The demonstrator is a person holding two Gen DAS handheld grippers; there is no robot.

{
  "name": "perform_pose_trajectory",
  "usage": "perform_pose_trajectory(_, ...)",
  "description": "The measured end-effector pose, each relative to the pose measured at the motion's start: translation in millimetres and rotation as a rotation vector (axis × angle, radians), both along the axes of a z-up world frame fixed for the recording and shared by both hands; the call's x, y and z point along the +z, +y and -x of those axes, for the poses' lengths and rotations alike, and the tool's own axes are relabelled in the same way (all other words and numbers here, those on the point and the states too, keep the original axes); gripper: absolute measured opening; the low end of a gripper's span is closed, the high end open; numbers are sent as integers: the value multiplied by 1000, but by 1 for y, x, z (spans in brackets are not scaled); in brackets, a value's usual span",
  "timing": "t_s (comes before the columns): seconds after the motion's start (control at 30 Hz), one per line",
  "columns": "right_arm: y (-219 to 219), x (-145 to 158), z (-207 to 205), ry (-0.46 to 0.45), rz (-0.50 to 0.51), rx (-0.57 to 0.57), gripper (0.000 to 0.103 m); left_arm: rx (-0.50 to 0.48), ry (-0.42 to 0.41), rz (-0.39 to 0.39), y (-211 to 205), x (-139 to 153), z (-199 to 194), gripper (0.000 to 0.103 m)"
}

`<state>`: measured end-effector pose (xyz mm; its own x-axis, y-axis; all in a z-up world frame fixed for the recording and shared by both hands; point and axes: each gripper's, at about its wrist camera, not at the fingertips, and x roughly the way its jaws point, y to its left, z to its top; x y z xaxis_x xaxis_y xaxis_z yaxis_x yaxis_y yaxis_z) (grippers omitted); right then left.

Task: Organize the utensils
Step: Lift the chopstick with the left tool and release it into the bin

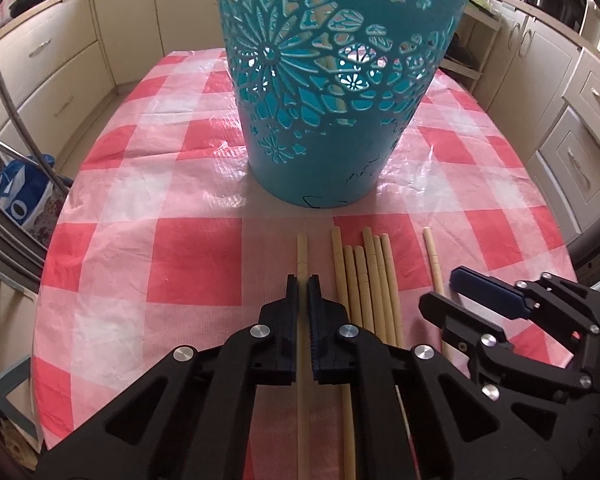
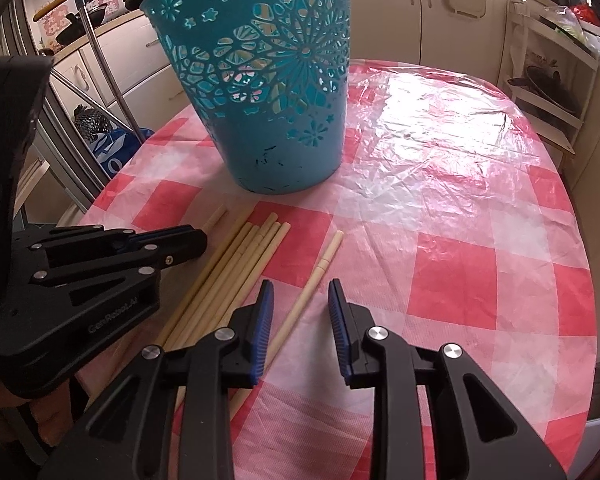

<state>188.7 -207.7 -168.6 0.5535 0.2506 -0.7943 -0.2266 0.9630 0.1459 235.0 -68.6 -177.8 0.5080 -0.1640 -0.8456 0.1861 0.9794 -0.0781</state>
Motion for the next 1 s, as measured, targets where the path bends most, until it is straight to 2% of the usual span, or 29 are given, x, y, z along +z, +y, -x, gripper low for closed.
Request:
perform_pose_trajectory(0.07, 1, 0, 1, -3, 2, 0, 29, 4, -25, 38, 7, 11, 8, 5)
perform_pose_trajectory(0.23, 3, -1, 3, -9, 8, -2, 29, 16, -119, 236, 38, 56, 33, 5)
perform_pose_trajectory(0.37, 5, -1, 3, -13, 12, -2, 30, 20, -269, 384, 59, 108, 49, 5)
perform_pose_trajectory(0.47, 7, -1, 4, -18, 17, -1, 31, 23, -381, 441, 62, 144, 52, 5)
perform_pose_trajectory(0.57, 7, -1, 5, -22, 19, 1, 31, 20, -481, 471, 56, 175, 45, 5)
perform_pose_trajectory(0.7, 6, -1, 5, -25, 17, 2, 31, 29, -574, 482, 44, 203, 23, 5)
perform_pose_trajectory(0.83, 4, -1, 5, -25, 14, 6, 33, 86, -650, 485, 37, 221, -11, 5)
perform_pose_trajectory(1.0, 3, 0, 4, -19, 4, 12, 35, 200, -752, 432, 30, 225, -53, 5)
